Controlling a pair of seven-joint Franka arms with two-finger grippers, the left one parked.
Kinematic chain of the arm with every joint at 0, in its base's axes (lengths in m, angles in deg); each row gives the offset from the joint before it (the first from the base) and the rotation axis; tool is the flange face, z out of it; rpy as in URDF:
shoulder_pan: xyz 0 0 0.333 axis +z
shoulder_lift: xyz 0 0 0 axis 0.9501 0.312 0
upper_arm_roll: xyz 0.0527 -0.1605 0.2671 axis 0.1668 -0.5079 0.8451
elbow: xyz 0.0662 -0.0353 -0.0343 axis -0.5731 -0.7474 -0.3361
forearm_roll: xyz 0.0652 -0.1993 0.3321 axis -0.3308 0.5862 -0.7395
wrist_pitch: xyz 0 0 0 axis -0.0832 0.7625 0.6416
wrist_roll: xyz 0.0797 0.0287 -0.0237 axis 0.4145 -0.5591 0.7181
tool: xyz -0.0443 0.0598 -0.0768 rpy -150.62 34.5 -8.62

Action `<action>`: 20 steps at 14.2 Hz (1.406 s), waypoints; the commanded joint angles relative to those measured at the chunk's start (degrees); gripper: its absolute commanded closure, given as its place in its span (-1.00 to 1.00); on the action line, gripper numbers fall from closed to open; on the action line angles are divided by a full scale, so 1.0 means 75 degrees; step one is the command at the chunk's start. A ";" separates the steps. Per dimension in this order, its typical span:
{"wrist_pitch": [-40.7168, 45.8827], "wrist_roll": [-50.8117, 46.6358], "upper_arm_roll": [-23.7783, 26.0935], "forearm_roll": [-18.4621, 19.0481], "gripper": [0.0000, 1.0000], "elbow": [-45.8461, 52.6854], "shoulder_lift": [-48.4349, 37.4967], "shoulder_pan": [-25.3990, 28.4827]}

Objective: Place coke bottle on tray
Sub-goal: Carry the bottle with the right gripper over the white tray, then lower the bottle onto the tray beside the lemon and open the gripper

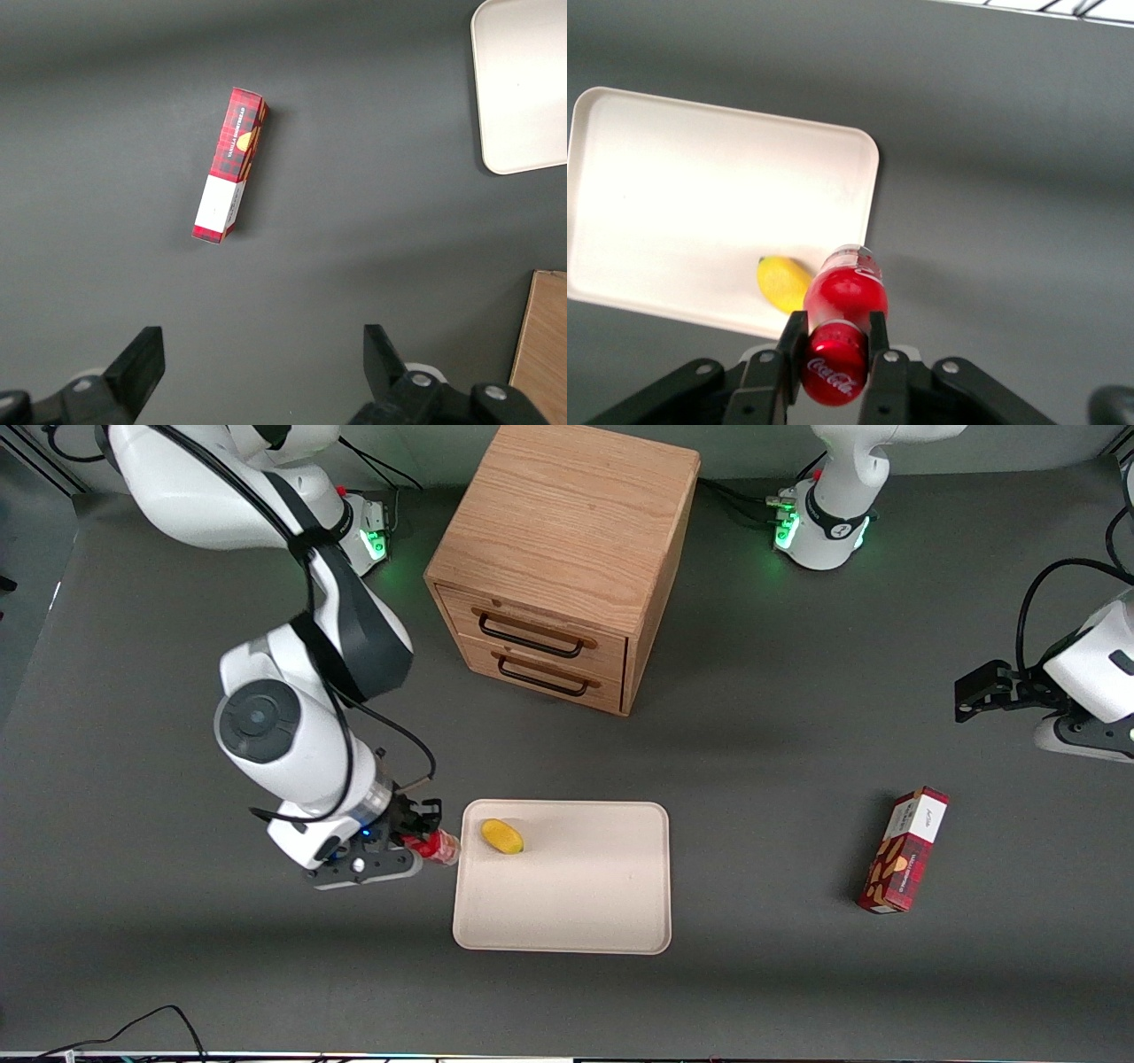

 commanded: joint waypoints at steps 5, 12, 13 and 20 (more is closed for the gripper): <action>-0.1115 -0.0280 -0.0109 0.0171 1.00 0.0755 0.0957 0.0177; -0.1784 -0.0456 -0.0894 0.0195 1.00 0.0732 0.1274 0.0927; -0.1865 -0.0456 -0.0905 0.0195 1.00 0.0743 0.1378 0.0927; -0.2487 -0.0444 -0.1046 0.0195 0.59 0.0685 0.1637 0.0916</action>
